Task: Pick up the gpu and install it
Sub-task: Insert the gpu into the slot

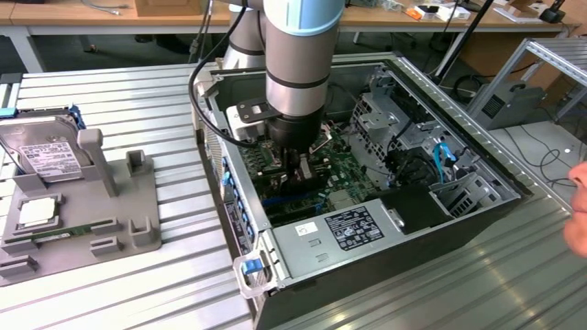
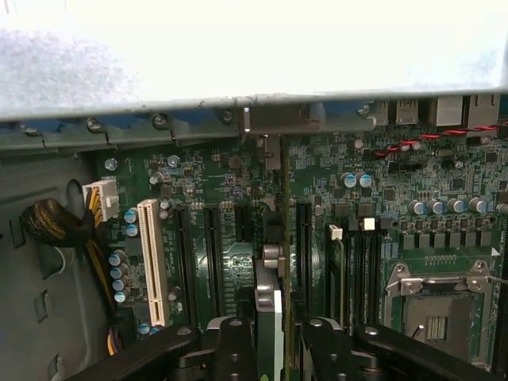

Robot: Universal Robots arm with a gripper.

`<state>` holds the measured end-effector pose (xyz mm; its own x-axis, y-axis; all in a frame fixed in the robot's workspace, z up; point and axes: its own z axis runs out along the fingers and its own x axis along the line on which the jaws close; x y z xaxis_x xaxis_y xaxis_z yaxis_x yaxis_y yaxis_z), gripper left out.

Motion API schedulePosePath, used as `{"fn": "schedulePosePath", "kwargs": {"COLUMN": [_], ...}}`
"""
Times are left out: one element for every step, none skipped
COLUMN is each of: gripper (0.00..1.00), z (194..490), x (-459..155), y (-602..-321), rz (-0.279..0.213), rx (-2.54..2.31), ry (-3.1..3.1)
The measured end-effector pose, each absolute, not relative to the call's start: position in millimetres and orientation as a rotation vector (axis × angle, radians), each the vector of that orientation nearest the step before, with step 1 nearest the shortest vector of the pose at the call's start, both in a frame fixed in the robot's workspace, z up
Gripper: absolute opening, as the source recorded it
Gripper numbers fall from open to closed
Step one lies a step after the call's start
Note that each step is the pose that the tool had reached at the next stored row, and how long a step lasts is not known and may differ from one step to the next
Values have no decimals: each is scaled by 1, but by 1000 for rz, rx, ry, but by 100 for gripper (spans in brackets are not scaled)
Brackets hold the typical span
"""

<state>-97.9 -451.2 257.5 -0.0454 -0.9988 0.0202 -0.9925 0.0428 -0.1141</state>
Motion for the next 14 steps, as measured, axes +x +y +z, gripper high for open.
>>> {"fn": "schedulePosePath", "kwargs": {"gripper": [27,27,27,27,27,27,27,27,27,27,27,27,27,27], "z": [257,257,257,257,257,257,257,257,257,257,256,256,256,256], "x": [-98,-98,-98,-98,-98,-98,-98,-98,-98,-98,-98,-98,-98,-98], "y": [-451,-451,-451,-451,-451,-451,-450,-450,-450,-450,-450,-450,-450,-450], "rz": [-149,-149,-148,-148,-148,-148,-148,-148,-148,-148,-148,-148,-148,-148], "rx": [-2126,-2127,-2128,-2129,-2129,-2129,-2129,-2129,-2129,-2129,-2129,-2129,-2129,-2129], "ry": [2220,2218,2218,2217,2216,2216,2216,2216,2216,2216,2216,2216,2216,2216]}}
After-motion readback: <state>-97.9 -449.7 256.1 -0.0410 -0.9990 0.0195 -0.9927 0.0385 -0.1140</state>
